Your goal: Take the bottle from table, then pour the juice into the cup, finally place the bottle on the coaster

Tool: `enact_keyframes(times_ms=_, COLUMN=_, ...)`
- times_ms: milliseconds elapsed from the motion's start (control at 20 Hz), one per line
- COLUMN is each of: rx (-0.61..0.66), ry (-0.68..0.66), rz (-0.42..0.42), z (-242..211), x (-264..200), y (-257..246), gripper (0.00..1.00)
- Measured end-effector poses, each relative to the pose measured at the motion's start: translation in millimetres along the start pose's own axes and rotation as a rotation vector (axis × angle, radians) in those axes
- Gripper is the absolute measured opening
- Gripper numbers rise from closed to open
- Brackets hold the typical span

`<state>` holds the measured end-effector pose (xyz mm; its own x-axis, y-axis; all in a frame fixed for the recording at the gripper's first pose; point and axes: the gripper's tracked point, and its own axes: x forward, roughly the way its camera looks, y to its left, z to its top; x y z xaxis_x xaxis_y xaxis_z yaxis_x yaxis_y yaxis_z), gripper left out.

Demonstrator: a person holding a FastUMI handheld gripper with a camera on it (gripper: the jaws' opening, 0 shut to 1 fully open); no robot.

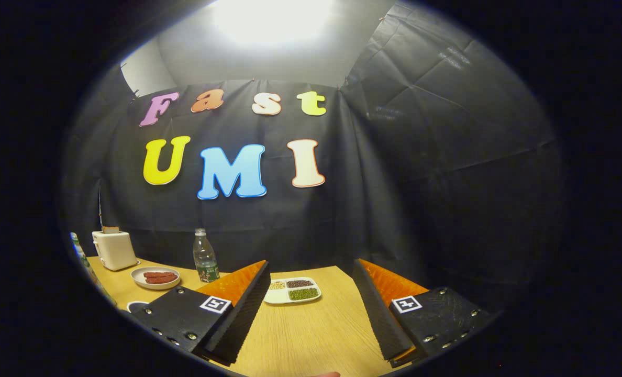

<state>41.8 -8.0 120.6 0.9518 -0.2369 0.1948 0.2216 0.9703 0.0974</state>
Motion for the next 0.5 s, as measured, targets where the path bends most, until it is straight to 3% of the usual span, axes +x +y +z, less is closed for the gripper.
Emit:
enact_keyframes(times_ms=250, rx=-0.023, ry=-0.034, rz=0.021, z=45.6, x=-40.5, y=62.9, gripper=0.96)
enact_keyframes(times_ms=500, rx=0.035, ry=0.029, rz=0.173, z=44.7, x=-77.3, y=166.6, gripper=0.96)
